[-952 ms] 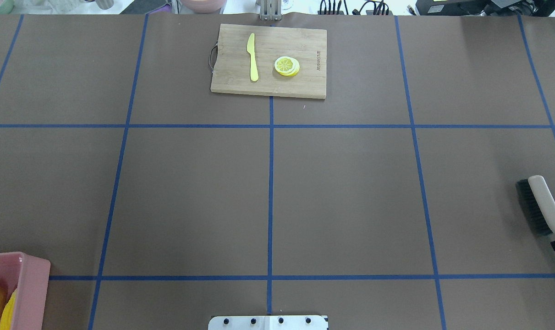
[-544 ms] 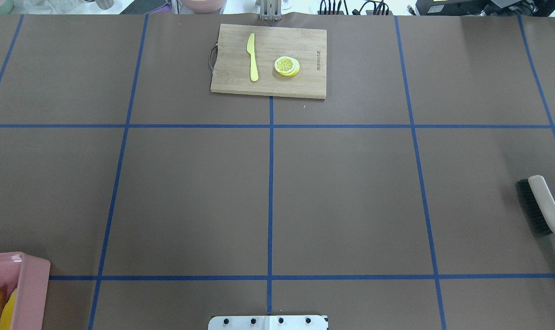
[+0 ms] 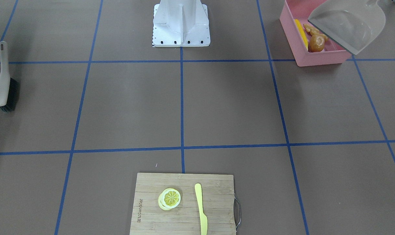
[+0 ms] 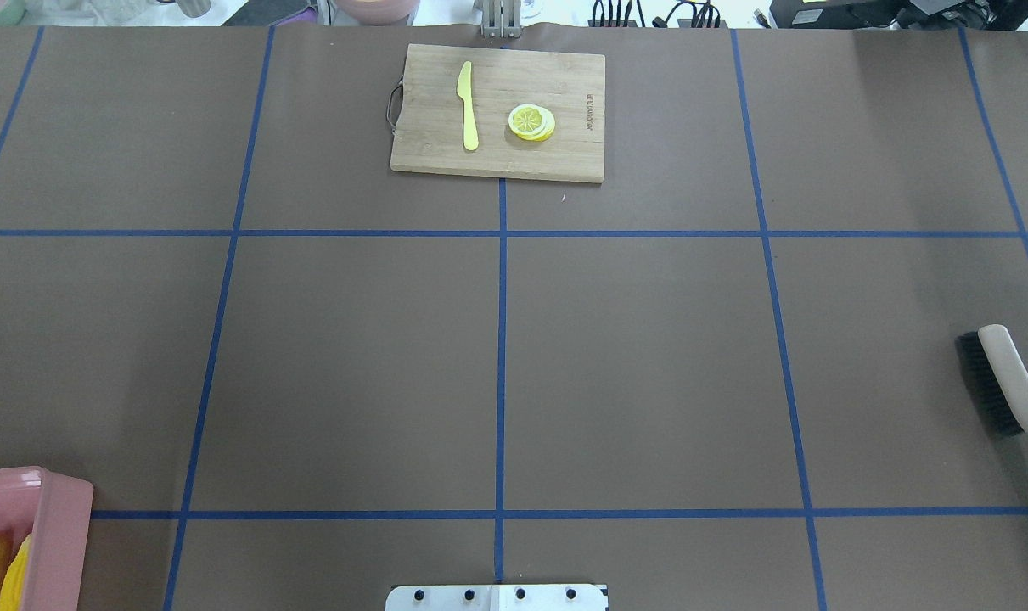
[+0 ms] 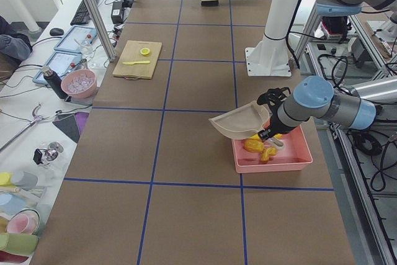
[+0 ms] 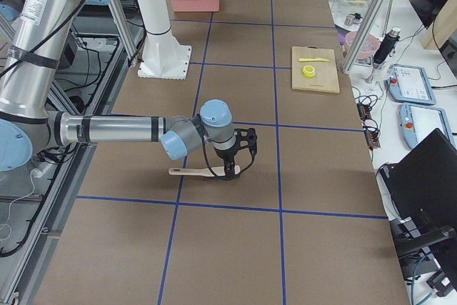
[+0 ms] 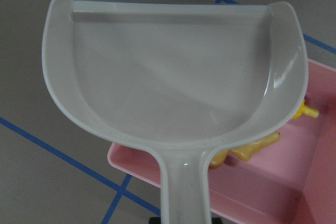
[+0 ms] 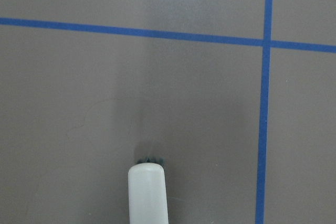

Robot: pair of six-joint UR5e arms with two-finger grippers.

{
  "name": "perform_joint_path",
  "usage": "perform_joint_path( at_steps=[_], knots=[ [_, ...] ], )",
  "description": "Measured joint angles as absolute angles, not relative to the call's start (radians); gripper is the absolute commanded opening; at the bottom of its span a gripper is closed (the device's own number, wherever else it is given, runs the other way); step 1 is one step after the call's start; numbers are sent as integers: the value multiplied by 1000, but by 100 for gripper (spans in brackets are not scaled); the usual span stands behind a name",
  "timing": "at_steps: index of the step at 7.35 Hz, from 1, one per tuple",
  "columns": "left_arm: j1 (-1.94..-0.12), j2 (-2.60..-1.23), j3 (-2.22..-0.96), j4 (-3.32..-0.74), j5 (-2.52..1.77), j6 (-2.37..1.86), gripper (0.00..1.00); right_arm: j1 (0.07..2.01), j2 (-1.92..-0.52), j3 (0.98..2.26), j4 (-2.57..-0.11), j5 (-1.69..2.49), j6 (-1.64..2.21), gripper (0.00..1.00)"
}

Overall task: Sweep and dump trash into bin
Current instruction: 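Bring the empty dustpan back over the table with the left gripper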

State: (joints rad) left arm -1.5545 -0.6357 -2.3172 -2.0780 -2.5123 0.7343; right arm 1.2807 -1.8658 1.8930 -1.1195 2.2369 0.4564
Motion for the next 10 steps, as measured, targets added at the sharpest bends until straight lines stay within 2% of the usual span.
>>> perform_joint_path(
  at_steps=[2, 4, 8, 10],
  knots=[
    [-1504, -781, -2307, -2083, -2519, 492, 0, 1316, -1717, 1892, -1309, 2239, 439, 100],
    [-1376, -916, -2257, -2134, -2502, 315, 0, 1327, -1630, 1864, -1398, 2222, 349, 100],
    [-982, -1109, -2162, -2308, -2292, 268, 0, 1415, -1618, 1780, -1439, 2216, 171, 100],
    [-870, -1249, -2081, -2360, -2225, 270, 0, 1455, -1620, 1778, -1493, 2227, 89, 100]
  ],
)
